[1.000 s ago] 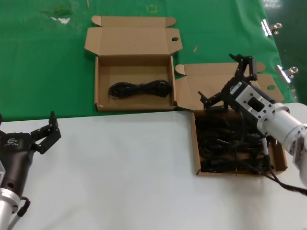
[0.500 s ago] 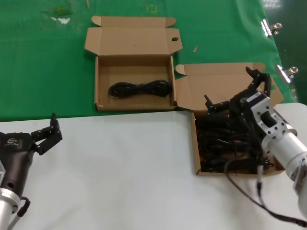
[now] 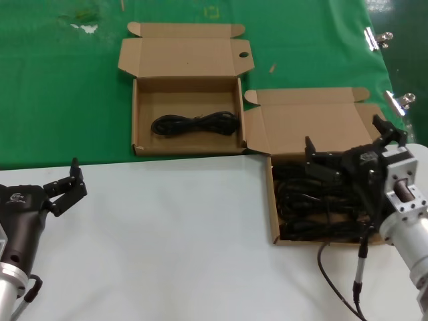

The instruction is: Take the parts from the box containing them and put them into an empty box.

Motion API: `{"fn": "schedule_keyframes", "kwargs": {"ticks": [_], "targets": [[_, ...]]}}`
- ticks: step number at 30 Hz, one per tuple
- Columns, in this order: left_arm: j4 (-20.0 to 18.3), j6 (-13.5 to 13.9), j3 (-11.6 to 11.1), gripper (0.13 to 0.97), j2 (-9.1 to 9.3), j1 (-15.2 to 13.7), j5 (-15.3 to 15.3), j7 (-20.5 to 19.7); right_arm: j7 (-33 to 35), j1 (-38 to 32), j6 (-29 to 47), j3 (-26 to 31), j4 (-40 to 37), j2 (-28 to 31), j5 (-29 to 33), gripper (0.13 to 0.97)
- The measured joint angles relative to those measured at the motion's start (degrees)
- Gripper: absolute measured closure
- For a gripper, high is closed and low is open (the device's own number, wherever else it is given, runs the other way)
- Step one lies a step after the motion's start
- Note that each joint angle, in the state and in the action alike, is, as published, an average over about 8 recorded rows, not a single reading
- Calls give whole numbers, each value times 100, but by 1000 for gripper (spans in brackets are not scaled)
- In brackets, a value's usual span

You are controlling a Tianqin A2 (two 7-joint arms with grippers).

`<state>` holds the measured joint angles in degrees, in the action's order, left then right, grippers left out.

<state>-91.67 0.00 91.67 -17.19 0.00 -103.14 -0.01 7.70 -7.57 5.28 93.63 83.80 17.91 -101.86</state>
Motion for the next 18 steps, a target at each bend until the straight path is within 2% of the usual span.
{"fn": "schedule_keyframes", "kwargs": {"ticks": [8, 18], "targets": [[0, 0, 0, 132, 0, 0, 1, 0, -513, 503, -351, -131, 523, -48, -85, 129], [0, 0, 0, 132, 0, 0, 1, 0, -564, 554, -387, -144, 576, -53, -93, 129]]}}
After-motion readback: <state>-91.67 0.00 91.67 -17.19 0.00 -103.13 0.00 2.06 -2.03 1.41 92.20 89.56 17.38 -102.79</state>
